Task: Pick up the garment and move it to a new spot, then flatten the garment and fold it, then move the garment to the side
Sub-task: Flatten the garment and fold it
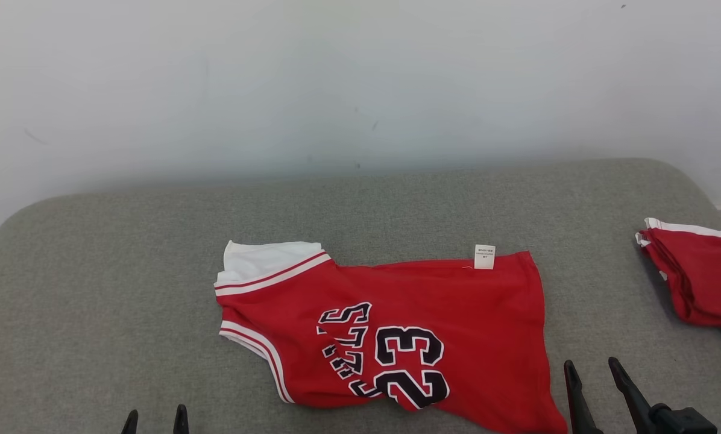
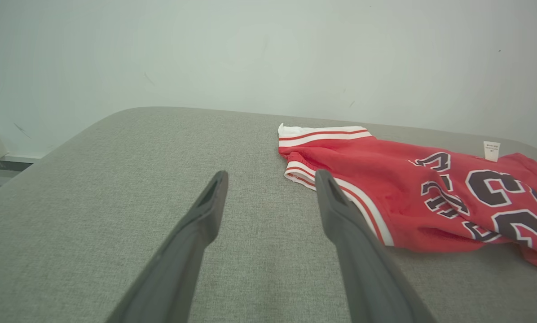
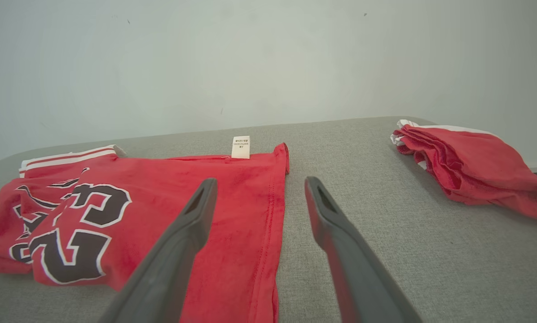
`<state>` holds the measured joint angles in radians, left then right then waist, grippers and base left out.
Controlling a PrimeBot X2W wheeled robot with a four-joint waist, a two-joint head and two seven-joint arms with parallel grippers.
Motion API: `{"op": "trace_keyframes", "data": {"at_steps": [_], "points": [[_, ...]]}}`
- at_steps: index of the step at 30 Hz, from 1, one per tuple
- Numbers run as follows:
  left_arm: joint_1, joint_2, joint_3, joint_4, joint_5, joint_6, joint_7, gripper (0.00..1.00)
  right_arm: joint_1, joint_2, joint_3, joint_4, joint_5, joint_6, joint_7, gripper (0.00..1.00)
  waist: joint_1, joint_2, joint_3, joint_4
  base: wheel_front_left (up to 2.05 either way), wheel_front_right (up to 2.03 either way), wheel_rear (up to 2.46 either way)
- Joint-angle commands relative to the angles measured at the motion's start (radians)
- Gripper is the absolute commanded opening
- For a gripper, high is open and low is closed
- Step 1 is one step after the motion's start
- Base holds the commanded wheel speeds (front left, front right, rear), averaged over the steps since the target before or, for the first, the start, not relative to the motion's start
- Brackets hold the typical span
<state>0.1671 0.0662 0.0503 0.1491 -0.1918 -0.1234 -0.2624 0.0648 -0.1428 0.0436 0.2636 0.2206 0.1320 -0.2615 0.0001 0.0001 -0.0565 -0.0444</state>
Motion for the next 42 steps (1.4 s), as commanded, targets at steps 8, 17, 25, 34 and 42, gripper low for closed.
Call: {"op": "trace_keyframes", "data": {"at_steps": [8, 17, 25, 34, 42], "points": [[0.011, -0.008, 0.010, 0.006, 0.014, -0.007, -0.003, 1.00, 0.007, 0.004, -0.003, -0.004, 0.001, -0.003, -0.004, 1.00, -0.0001, -0.0001, 0.006, -0.005, 0.00, 0.00, 0.00], [-0.042, 0.010, 0.010, 0.032, 0.019, -0.006, -0.003, 1.00, -0.034, -0.006, 0.009, 0.005, 0.019, -0.003, 0.023, 1.00, -0.0001, -0.0001, 0.029, -0.008, 0.00, 0.00, 0.00], [-0.244, 0.083, -0.054, 0.123, -0.042, -0.006, 0.044, 1.00, -0.189, -0.057, 0.070, -0.012, 0.068, -0.003, 0.161, 1.00, -0.0001, -0.0001, 0.120, -0.023, 0.00, 0.00, 0.00], [-0.563, 0.160, -0.095, 0.219, -0.146, -0.006, 0.257, 1.00, -0.431, -0.095, 0.124, 0.002, 0.129, -0.003, 0.372, 1.00, -0.0001, -0.0001, 0.263, -0.065, 0.00, 0.00, 0.00], [-0.768, 0.207, -0.097, 0.335, -0.236, -0.005, 0.446, 1.00, -0.574, -0.070, 0.088, 0.033, 0.159, -0.003, 0.563, 1.00, -0.0001, -0.0001, 0.359, -0.104, 0.00, 0.00, 0.00]]}}
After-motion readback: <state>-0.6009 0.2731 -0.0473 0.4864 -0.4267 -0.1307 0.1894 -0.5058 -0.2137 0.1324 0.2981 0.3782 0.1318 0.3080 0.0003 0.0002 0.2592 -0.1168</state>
